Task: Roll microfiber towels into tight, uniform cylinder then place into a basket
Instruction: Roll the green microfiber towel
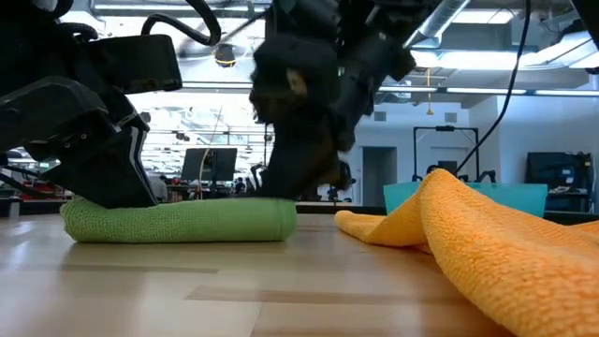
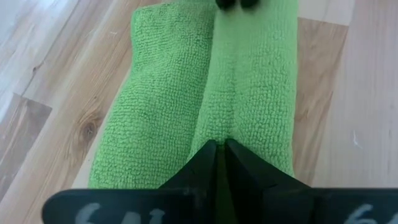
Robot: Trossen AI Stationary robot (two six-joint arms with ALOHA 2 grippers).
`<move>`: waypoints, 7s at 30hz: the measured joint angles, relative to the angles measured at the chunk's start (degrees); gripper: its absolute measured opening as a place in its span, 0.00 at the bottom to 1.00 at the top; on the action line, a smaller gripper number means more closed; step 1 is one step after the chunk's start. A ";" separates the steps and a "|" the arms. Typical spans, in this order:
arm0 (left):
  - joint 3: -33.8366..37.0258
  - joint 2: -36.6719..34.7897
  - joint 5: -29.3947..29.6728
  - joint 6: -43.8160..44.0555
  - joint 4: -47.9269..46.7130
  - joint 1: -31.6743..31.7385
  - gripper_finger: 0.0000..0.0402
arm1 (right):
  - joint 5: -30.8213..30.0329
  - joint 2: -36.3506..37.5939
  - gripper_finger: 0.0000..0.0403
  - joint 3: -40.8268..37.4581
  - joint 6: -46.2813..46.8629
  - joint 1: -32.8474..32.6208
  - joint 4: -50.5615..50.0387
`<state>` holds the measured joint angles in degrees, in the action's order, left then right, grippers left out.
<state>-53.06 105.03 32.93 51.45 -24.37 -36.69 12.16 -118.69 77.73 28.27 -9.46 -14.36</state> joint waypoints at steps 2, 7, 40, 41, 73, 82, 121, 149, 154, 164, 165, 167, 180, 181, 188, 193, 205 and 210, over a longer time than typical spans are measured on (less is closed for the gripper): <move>0.01 0.02 0.03 0.01 0.00 0.00 0.08 | -0.10 1.86 0.24 0.04 -1.88 0.52 -1.51; 0.04 0.04 0.15 0.01 -0.02 0.00 0.08 | -0.50 7.18 0.24 0.09 -5.32 1.36 -7.08; 0.09 0.07 -0.09 0.01 0.82 0.00 0.08 | -39.04 12.63 0.31 -11.38 -23.57 -17.84 7.42; 0.09 0.07 -0.09 0.02 0.82 -0.02 0.08 | -38.83 11.68 0.33 -10.94 -24.08 -17.79 7.55; 0.04 0.09 0.38 -1.78 0.99 -0.04 0.08 | -31.59 -4.99 0.32 -0.22 -31.88 -12.23 3.97; 0.07 0.09 0.82 -3.16 0.84 -0.04 0.17 | -28.01 -4.97 0.08 -0.33 -28.61 -11.13 3.51; -11.97 0.27 3.37 -12.39 -11.42 -7.02 0.43 | -27.02 -5.10 0.12 -0.48 -24.69 -10.64 4.10; -1.53 -3.14 -20.09 -4.56 -4.33 1.07 0.12 | -7.28 -4.99 0.11 7.74 -22.64 -10.32 -6.73; -1.22 -6.77 -31.70 -3.20 2.99 1.30 0.03 | 8.93 -4.99 0.11 9.10 -18.01 -8.65 -7.35; 0.70 -7.26 -33.84 3.97 5.29 1.63 0.12 | 20.56 -9.47 0.11 9.25 -2.42 -4.30 -5.91; 1.38 -7.30 -34.02 5.09 5.53 1.66 0.11 | 21.58 -9.92 0.11 9.25 -1.18 -3.93 -5.30; 2.87 -7.48 -34.08 6.93 6.10 1.82 0.10 | 23.03 -10.78 0.11 9.29 1.22 -3.25 -3.92; 4.35 -7.52 -32.61 -0.05 8.93 2.18 0.13 | 23.45 -11.00 0.11 9.18 6.76 -1.64 -3.30; 4.35 -7.50 -32.37 -0.13 8.94 2.14 0.15 | 23.36 -11.00 0.11 9.18 6.79 -1.64 -3.24; 4.35 -7.48 -30.89 -3.03 8.95 2.08 0.29 | 22.93 -11.00 0.11 9.11 6.86 -1.79 -2.94; 4.35 -7.57 -31.53 -5.69 8.93 2.00 0.33 | 22.40 -11.00 0.11 9.11 6.93 -1.79 -2.98; 4.62 -15.89 -24.28 -5.18 -2.87 -0.86 0.31 | 22.01 -11.00 0.11 9.11 7.46 -1.75 -2.95; 4.57 -19.03 -20.00 -3.34 -4.43 -4.01 0.30 | 22.01 -11.00 0.11 9.11 7.46 -1.70 -2.87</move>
<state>-48.49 86.01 12.92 48.11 -28.80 -40.70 34.17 -129.69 86.85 35.73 -11.16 -17.23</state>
